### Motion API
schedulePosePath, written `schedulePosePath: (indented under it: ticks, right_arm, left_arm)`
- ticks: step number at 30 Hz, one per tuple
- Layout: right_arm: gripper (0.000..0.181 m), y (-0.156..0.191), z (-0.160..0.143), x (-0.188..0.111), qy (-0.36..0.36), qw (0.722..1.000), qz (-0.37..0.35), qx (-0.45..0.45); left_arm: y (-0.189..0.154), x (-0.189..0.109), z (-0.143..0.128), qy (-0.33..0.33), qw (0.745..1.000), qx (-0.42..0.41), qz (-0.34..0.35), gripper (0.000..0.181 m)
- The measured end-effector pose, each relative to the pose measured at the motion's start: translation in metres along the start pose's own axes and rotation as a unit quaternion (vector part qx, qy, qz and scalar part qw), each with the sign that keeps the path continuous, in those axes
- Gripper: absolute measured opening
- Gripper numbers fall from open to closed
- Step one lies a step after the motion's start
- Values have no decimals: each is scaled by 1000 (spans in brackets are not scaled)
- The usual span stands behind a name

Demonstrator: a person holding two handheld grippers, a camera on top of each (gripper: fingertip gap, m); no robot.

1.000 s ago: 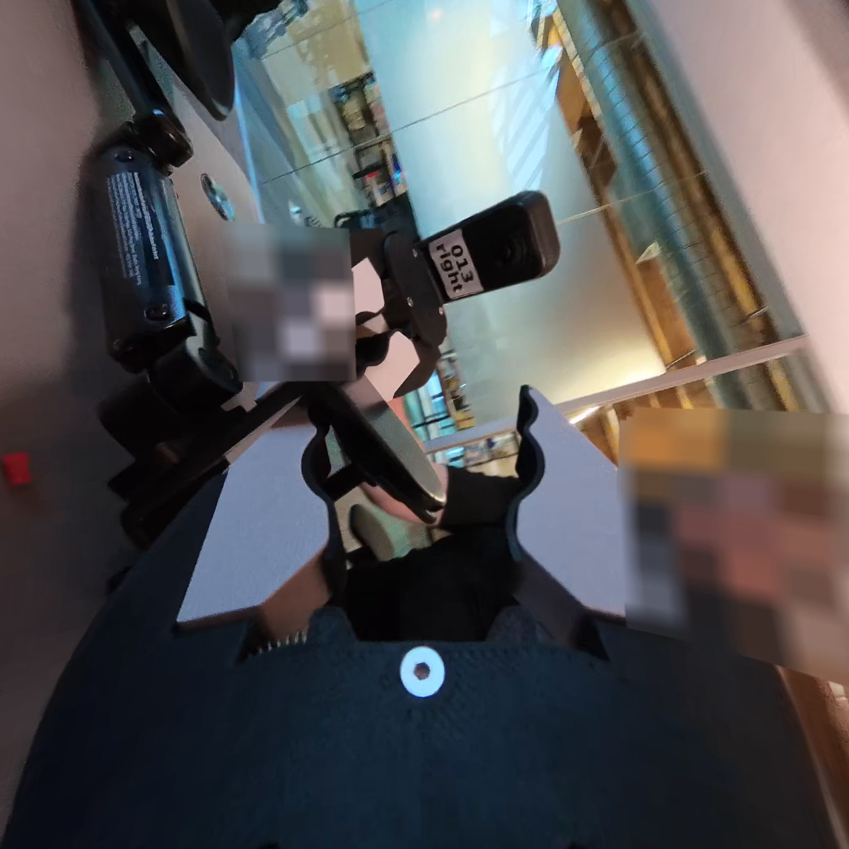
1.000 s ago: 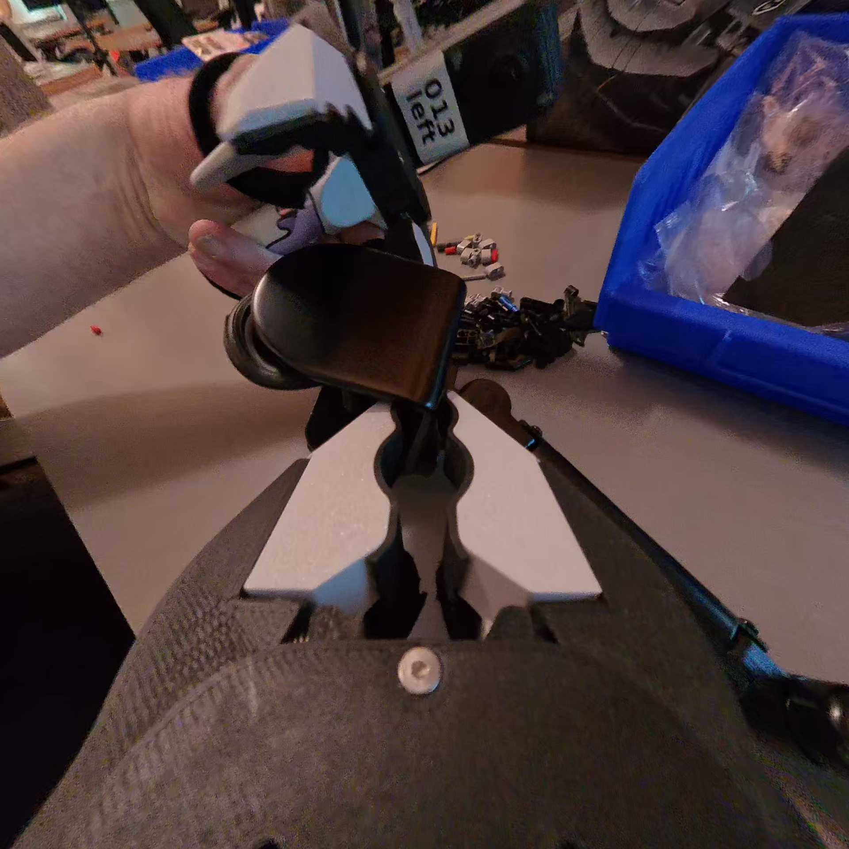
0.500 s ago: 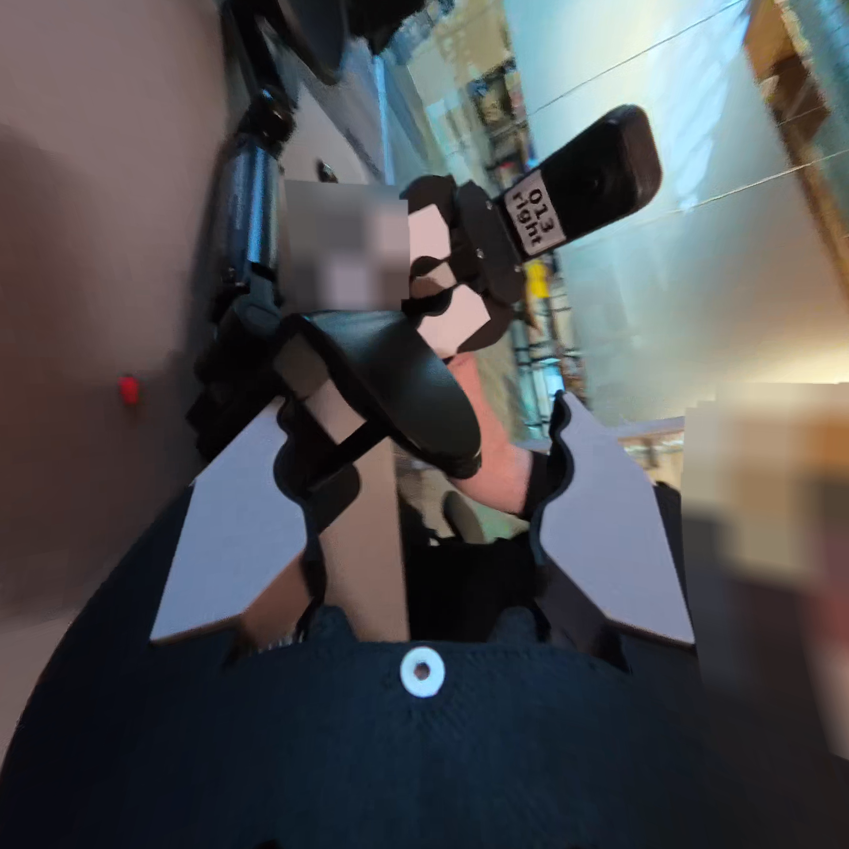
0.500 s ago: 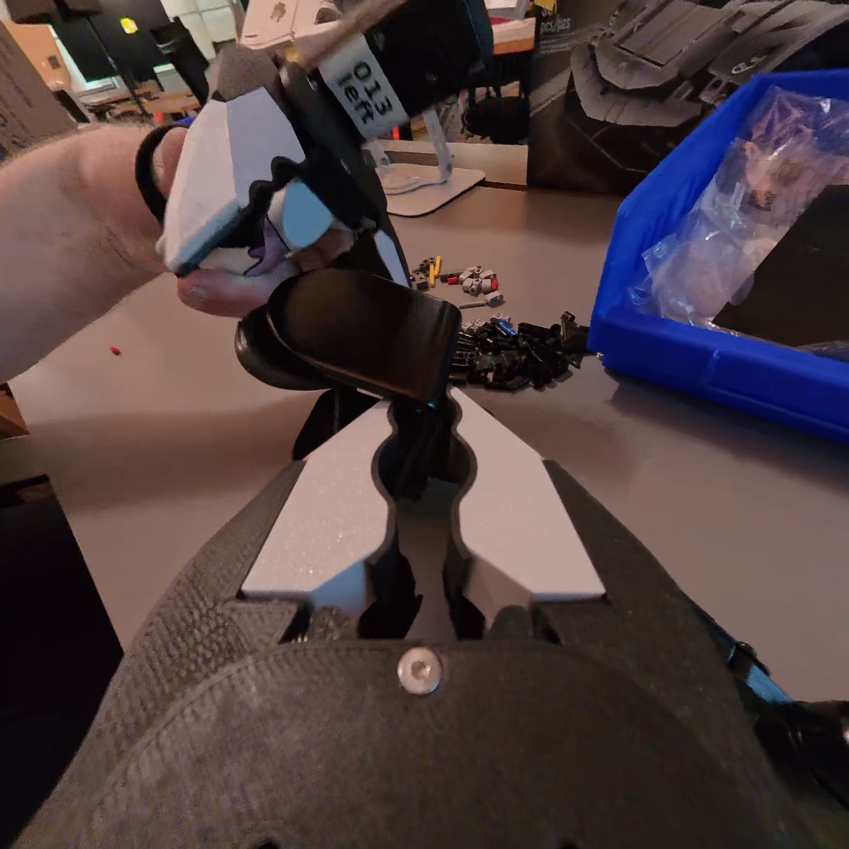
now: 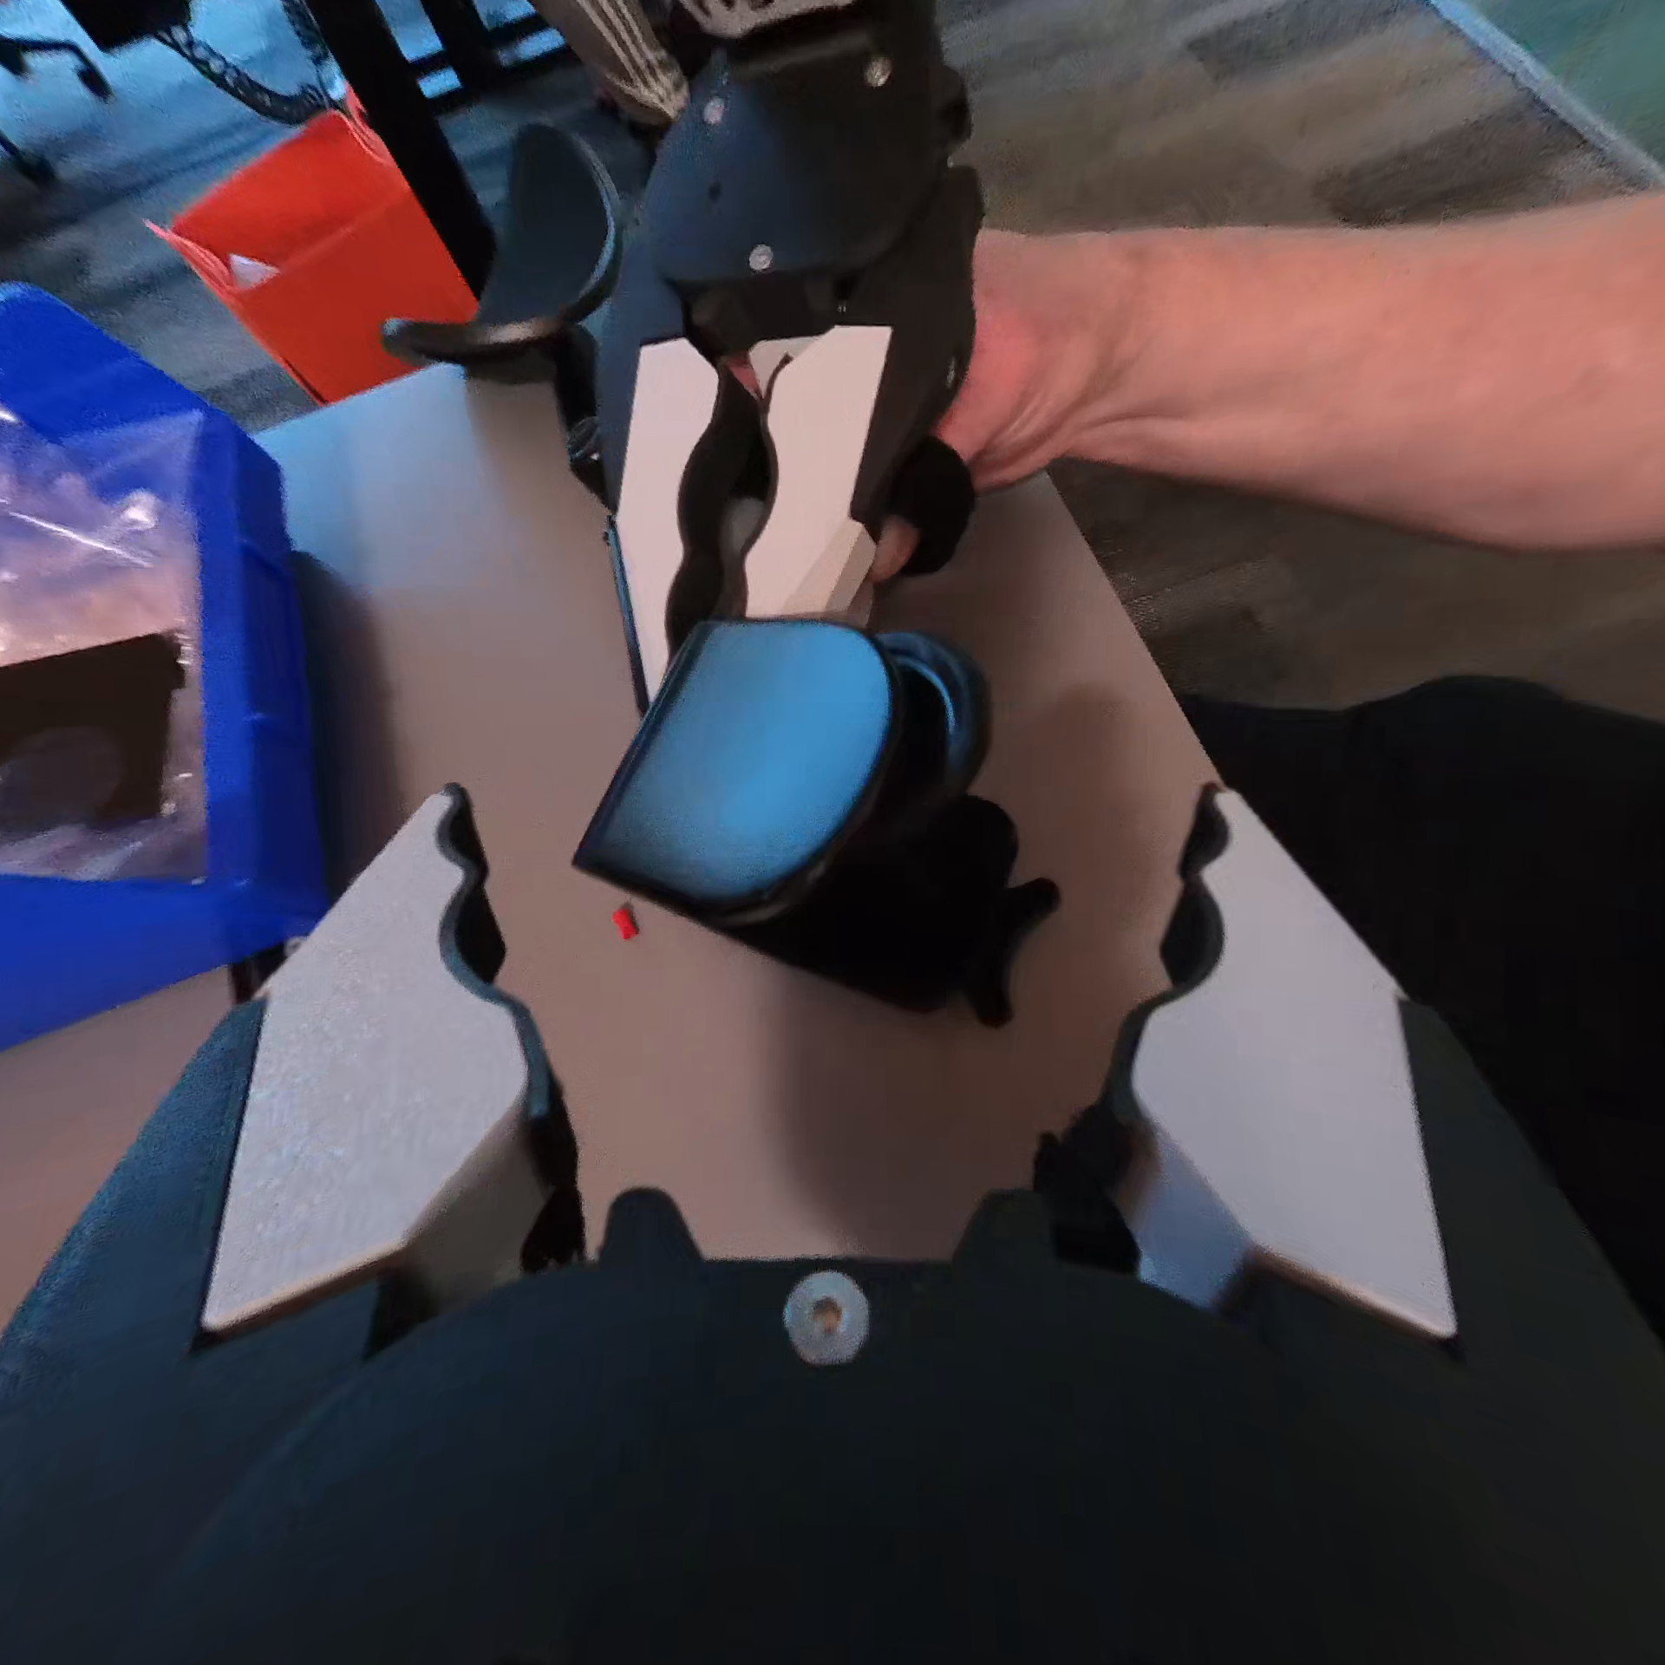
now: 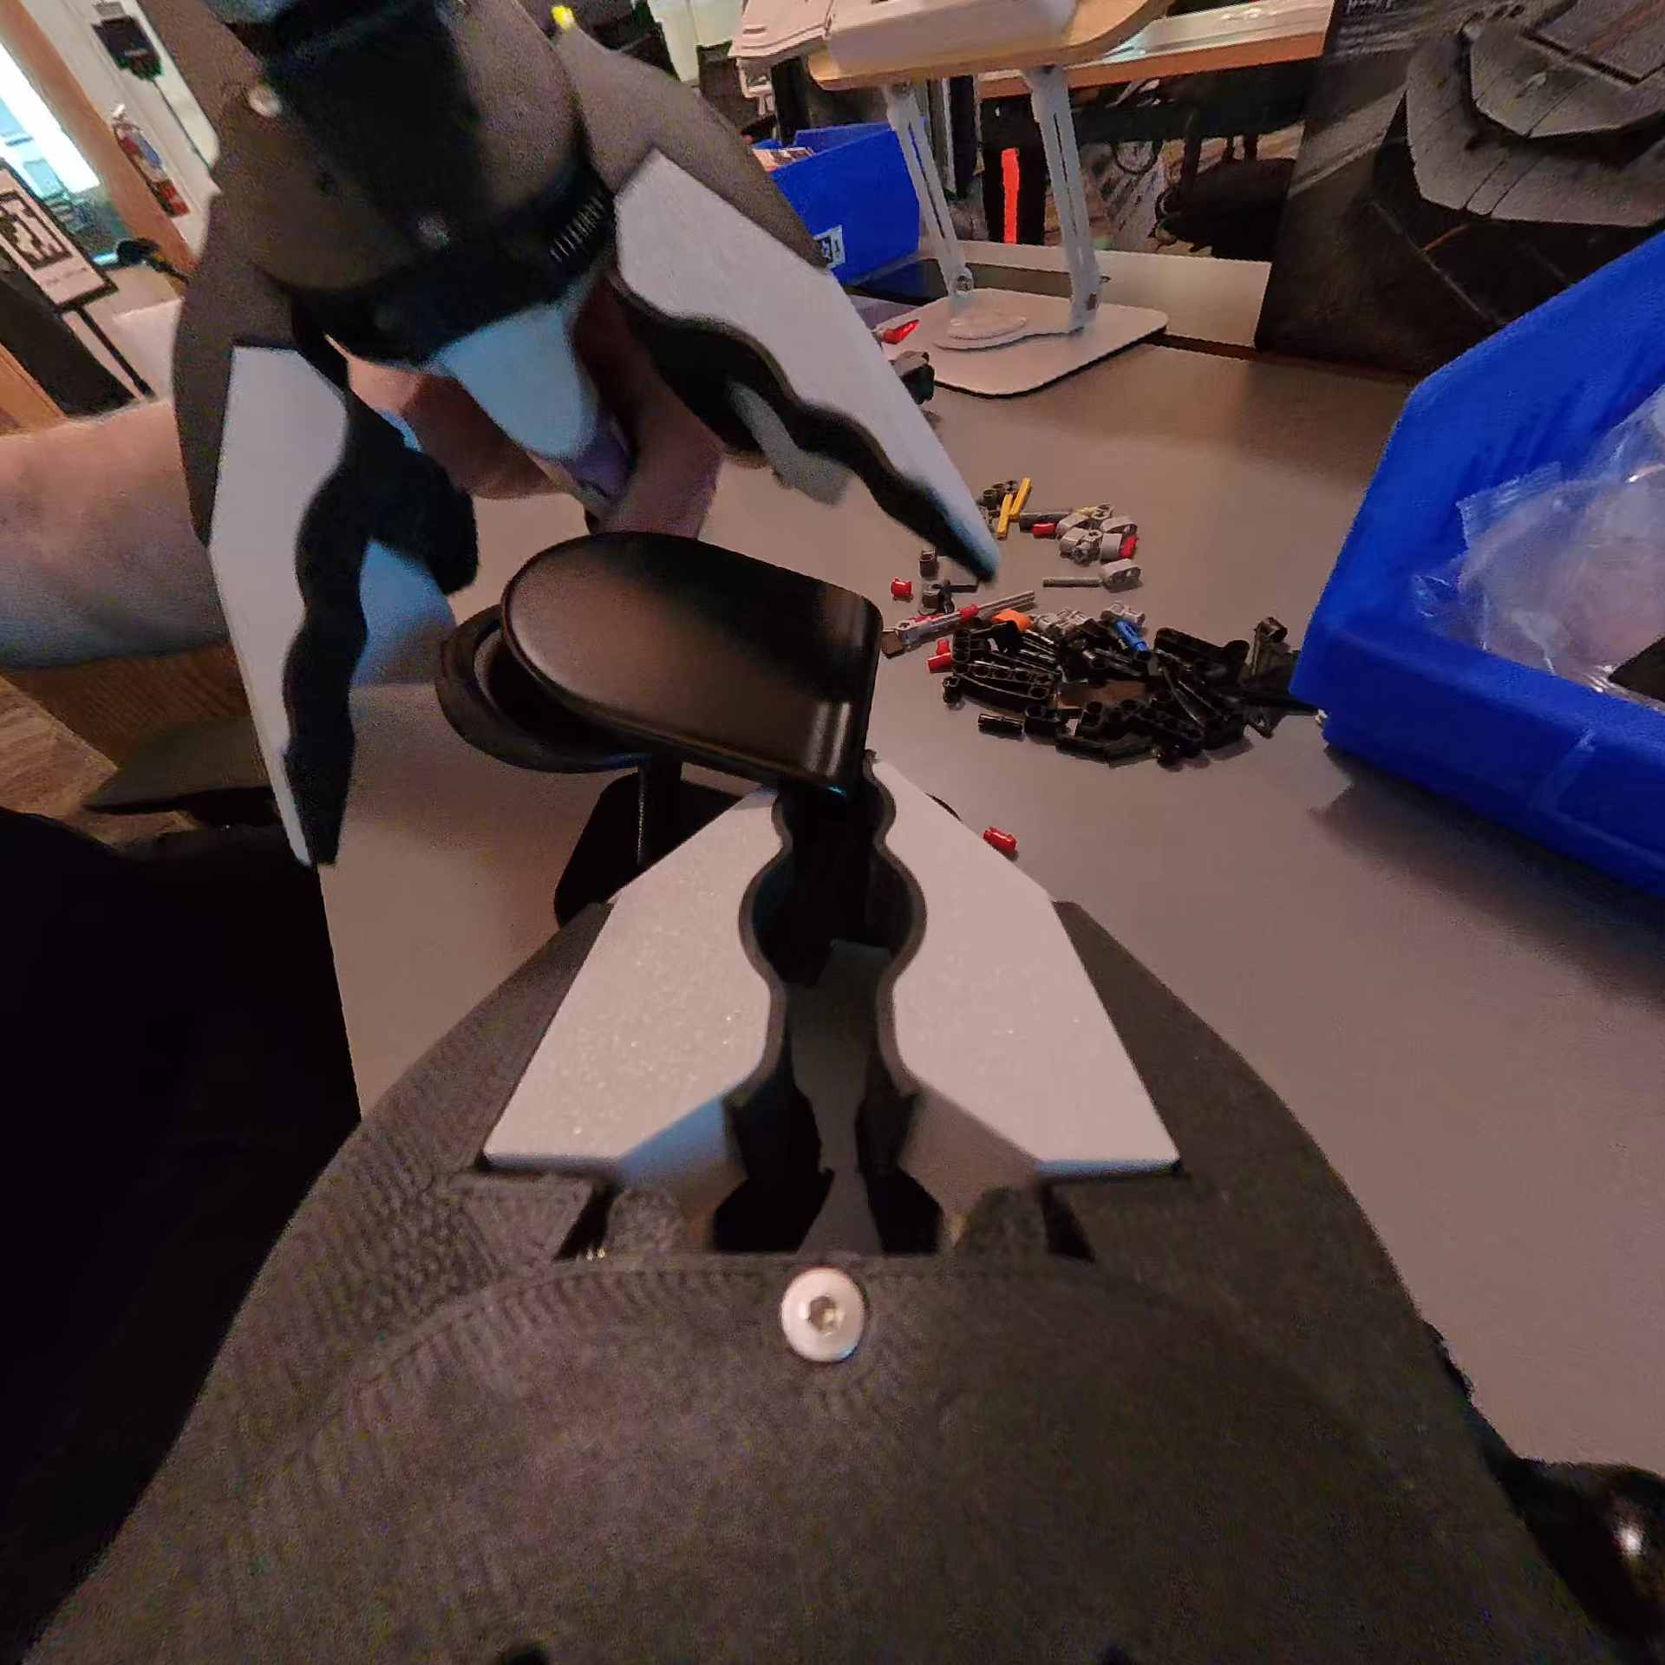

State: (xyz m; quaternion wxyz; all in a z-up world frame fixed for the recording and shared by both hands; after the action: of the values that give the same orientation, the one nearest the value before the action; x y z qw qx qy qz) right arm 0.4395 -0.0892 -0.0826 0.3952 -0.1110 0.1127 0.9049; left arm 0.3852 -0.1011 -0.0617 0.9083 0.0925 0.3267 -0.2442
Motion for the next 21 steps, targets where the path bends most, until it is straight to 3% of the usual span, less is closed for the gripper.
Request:
schedulePosePath:
  ticks: [3, 8, 15, 21]
  right_arm:
    - [6, 2, 0, -1, -4, 1000, 3, -12]
    - [6, 4, -1, 0, 1, 1000, 13, -22]
    - [7, 3, -1, 1, 1, 1000, 10, -29]
    - [9, -1, -4, 4, 15, 999, 4, -32]
  left_arm:
    - [4, 22, -3, -9, 1000, -17, -18, 140]
    - [14, 30, -4, -19, 999, -34, -3, 107]
    - [14, 45, 0, -67, 995, -73, -33, 127]
    - [19, 48, 0, -85, 990, -106, -41, 124]
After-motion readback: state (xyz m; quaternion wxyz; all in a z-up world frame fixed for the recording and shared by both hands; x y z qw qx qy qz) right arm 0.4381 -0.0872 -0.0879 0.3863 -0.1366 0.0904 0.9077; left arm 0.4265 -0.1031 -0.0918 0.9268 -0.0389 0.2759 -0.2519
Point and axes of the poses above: each gripper's, where its closed fingertips meet, x out along the fingers, z out of its top, y = z × x across the jaws, the point moved 3 cm from there along -x, back along the fingers, and after that the axes turned 11 degrees about -z, right-handed, at the moved point
